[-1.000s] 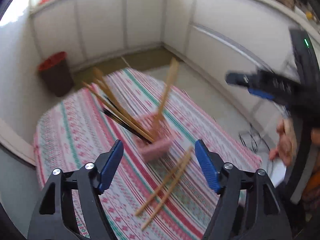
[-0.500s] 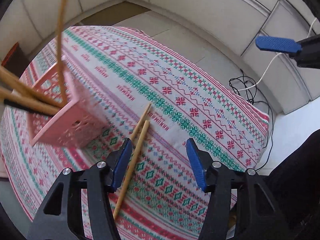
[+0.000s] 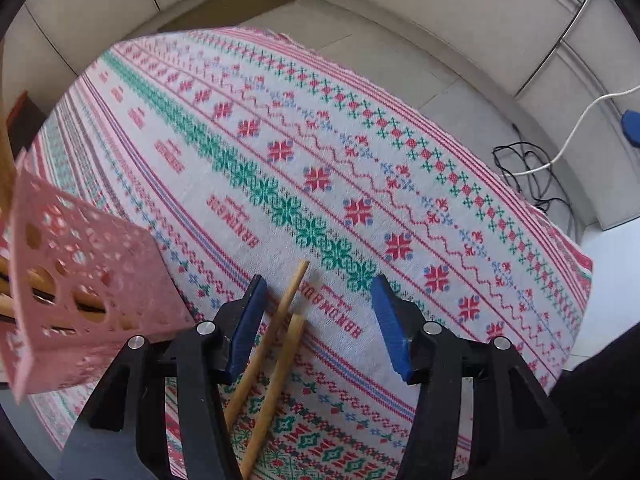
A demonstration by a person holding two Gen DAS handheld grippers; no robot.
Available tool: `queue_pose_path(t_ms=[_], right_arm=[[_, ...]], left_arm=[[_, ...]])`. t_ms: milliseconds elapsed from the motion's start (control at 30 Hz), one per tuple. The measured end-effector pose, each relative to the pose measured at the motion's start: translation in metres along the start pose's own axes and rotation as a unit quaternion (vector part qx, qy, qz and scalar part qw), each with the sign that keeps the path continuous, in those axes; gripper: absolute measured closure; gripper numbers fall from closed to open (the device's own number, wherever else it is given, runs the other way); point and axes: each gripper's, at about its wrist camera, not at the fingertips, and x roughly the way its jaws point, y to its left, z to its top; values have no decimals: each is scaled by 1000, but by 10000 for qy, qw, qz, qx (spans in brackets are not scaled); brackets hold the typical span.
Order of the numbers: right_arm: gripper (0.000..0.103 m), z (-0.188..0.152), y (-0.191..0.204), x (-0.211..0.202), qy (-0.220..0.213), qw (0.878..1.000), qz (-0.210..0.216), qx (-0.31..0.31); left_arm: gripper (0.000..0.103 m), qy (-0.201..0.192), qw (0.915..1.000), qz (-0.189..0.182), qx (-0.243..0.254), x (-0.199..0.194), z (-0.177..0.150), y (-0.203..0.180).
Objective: Organize utensils
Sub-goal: 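Lower both grippers to the last wooden chopsticks on the cloth, then grasp a wooden chopstick with the left gripper while the right gripper grasps the last one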
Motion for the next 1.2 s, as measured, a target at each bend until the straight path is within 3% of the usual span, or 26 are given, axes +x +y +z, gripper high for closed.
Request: queue_pose_path(t_ms=[67, 100, 233, 400, 533, 600, 800, 1067, 1200], right_arm=[[15, 0, 0, 0, 0, 10000, -11, 7], [15, 0, 1, 1, -21, 10000, -54, -11], [15, -4, 2, 8, -41, 9993, -353, -140], [15, -15, -3, 32, 239, 9976, -624, -155], [15, -29, -1, 52, 476, 9952, -807, -270], [15, -36, 1, 60, 567, 9940, -868, -341], [15, -59, 16, 78, 780, 9906, -927, -638], [17, -69, 45, 122, 835, 9892, -1032, -622], [32, -78, 59, 150, 892, 9854, -1278, -688]], left_arm=[[72, 44, 10000, 9, -84, -3, -2, 7], [87, 46, 9999, 21, -134, -4, -4, 10], [95, -111, 9998, 118, -130, -9, -19, 11], [96, -518, 9981, 213, -244, -35, -41, 11], [96, -915, 9945, 57, -504, -74, -55, 20], [96, -995, 9927, -138, -664, -86, -65, 27], [96, -1124, 9904, -62, -804, -108, -84, 31], [96, -1903, 9733, -117, -1282, -177, -126, 50], [96, -2146, 9652, -81, -1493, -195, -139, 63]])
